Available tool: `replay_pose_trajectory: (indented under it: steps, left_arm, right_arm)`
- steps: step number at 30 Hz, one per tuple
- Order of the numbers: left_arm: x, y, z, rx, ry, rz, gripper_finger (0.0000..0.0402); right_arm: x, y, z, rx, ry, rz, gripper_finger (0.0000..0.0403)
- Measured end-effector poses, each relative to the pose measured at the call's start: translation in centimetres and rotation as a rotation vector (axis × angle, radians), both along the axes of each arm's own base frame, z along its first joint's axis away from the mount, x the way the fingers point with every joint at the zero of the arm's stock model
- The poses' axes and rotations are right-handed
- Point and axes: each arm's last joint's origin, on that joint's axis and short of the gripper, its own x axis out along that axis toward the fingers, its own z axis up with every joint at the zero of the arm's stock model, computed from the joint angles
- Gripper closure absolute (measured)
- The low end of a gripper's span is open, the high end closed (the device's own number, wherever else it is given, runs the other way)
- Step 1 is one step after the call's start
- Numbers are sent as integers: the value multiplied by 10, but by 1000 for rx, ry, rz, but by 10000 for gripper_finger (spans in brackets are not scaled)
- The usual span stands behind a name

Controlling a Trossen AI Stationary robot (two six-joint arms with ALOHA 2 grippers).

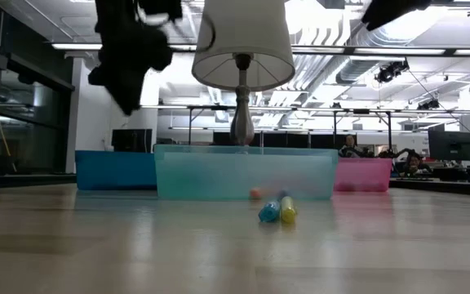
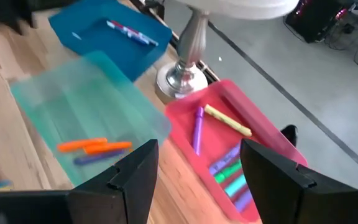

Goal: Pick & Place Markers
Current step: Put the blue pen into the green bin

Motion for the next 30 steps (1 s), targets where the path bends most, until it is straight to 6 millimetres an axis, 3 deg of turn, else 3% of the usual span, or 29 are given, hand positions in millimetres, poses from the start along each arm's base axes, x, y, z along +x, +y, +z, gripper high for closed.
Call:
replay_pose_trajectory:
  steps: [9,14,20,30]
  left_arm:
    - [38,-70,6,-104,-321,144,266]
    - [55,-96,-6,-153,-378,200,266]
    - [81,-118,-15,-197,-398,223,266]
    - [154,-138,-21,-120,-211,190,266]
  right_arm:
    - [-7,0,-6,10,110,31,187]
    - [-9,-1,-8,5,146,32,187]
    - [-12,-1,-10,17,183,38,187]
    - [-13,0,-11,38,190,52,187]
